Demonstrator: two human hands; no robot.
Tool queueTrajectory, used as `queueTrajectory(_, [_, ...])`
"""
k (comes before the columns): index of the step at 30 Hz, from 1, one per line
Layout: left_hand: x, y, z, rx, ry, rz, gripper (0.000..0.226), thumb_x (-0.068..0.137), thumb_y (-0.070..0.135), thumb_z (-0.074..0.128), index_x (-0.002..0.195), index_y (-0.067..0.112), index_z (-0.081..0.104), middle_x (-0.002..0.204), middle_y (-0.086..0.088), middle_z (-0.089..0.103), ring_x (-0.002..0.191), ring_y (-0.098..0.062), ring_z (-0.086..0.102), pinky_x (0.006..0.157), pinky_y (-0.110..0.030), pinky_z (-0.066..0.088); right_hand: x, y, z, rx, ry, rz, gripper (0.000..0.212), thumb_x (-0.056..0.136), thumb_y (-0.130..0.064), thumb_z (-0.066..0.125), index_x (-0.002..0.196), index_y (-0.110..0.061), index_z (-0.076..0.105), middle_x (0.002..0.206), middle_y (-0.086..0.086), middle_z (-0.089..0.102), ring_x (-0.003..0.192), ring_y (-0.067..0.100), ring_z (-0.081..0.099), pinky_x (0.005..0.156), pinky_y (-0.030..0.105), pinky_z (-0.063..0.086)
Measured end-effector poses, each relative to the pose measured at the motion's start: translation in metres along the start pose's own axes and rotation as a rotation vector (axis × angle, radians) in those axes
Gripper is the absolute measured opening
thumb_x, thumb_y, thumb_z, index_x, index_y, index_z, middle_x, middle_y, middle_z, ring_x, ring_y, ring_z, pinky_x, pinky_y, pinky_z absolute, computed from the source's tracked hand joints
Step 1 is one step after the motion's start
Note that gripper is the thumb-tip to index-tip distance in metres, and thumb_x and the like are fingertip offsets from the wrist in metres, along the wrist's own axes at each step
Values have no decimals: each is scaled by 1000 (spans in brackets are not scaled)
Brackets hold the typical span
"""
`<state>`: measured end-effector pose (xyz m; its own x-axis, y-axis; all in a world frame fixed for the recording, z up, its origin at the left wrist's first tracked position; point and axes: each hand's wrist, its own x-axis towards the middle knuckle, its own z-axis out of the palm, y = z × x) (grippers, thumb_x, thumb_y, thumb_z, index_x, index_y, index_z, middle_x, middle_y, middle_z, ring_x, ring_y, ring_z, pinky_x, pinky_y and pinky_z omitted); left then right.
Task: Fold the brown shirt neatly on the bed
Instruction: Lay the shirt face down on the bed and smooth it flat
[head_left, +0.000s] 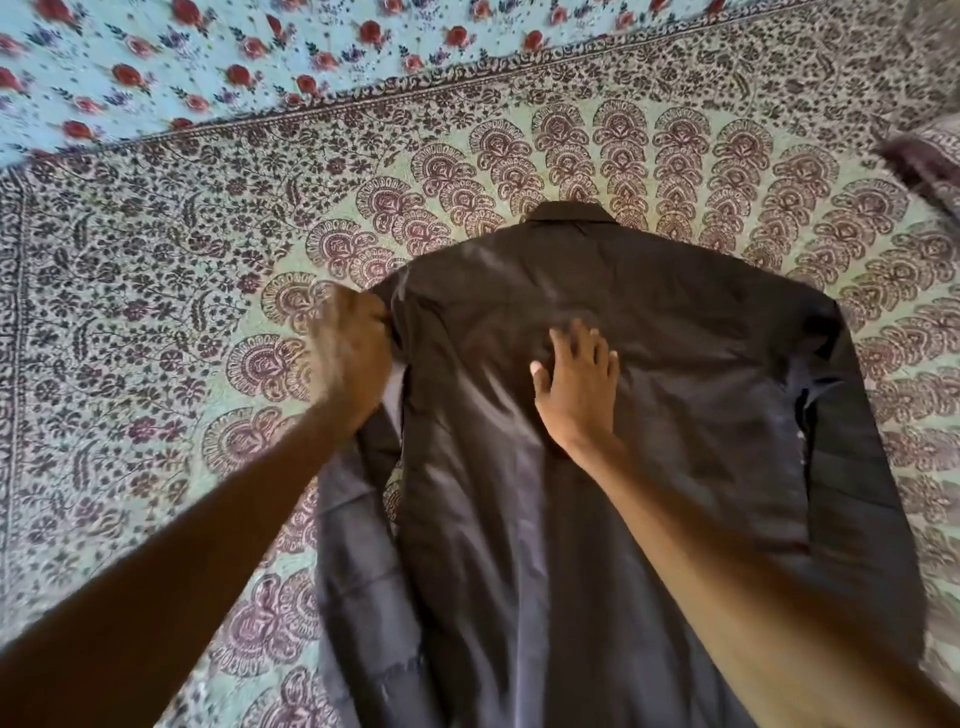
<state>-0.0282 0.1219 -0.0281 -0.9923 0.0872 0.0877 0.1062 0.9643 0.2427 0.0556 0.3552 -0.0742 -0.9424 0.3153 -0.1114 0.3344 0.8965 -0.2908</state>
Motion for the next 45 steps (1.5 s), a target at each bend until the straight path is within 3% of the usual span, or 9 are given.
queueTrajectory(6, [-177, 7, 17, 97, -404, 424, 21, 80, 21, 49, 95, 23, 62, 102, -6, 59, 94, -30, 62, 74, -40, 49, -159, -6, 4, -46, 6, -190, 28, 81, -22, 63, 108, -29, 63, 120, -3, 54, 110, 25, 47, 85, 40, 39])
queueTrajectory(13, [-220, -47, -3, 481, -568, 56, 62, 72, 44, 73, 125, 19, 51, 135, -5, 49, 123, -29, 44, 108, -44, 31, -260, -5, 23, -179, -164, -233, 28, 60, -14, 76, 84, -27, 69, 85, -4, 63, 88, 27, 52, 73, 39, 35])
queueTrajectory(16, [-224, -55, -17, 481, -477, -22, 47, 75, 39, 74, 115, 19, 60, 125, -5, 56, 120, -26, 47, 104, -42, 35, -287, -9, 31, -205, -208, -237, 29, 61, -17, 75, 88, -25, 67, 86, -2, 65, 92, 28, 53, 75, 41, 34])
queueTrajectory(18, [-235, -48, -21, 200, -466, -47, 21, 85, 27, 62, 103, 17, 63, 112, -8, 64, 107, -29, 58, 93, -41, 43, -297, -14, 36, -164, -221, -214, 27, 66, -20, 73, 91, -26, 66, 86, -4, 66, 92, 26, 55, 76, 40, 36])
queueTrajectory(23, [-276, -18, -18, 45, -723, -147, 47, 89, 50, 54, 109, 8, 60, 115, -19, 64, 112, -37, 59, 92, -40, 44, -317, -30, 47, -48, -197, -106, 24, 76, -25, 65, 100, -28, 61, 92, -7, 65, 89, 22, 58, 76, 39, 41])
queueTrajectory(26, [-291, -28, -9, -76, -782, -192, 33, 84, 50, 59, 86, 17, 59, 108, -15, 67, 110, -35, 59, 96, -42, 43, -329, -34, 51, -38, -149, -54, 23, 80, -26, 64, 103, -29, 60, 93, -7, 66, 88, 22, 59, 77, 39, 42])
queueTrajectory(33, [-314, -58, -23, -392, -545, -291, 33, 97, 40, 46, 107, 10, 54, 87, -12, 56, 89, -33, 61, 72, -35, 43, -387, -54, 54, 10, -77, 11, 22, 83, -27, 62, 105, -27, 62, 98, -5, 66, 93, 22, 58, 80, 38, 42])
queueTrajectory(39, [-349, -95, -22, -123, -940, 34, 43, 79, 63, 61, 88, 20, 60, 102, -13, 64, 100, -29, 57, 87, -35, 44, -445, -69, 67, 104, -221, 72, 36, 90, -32, 60, 124, -24, 53, 119, 2, 55, 106, 21, 53, 89, 35, 45])
queueTrajectory(45, [-369, -94, -33, 187, -906, 142, 46, 83, 45, 64, 116, 12, 64, 128, -16, 59, 135, -35, 36, 114, -47, 17, -469, -65, 70, 162, -181, 97, 26, 91, -28, 60, 116, -23, 59, 112, -1, 60, 100, 16, 55, 88, 30, 46])
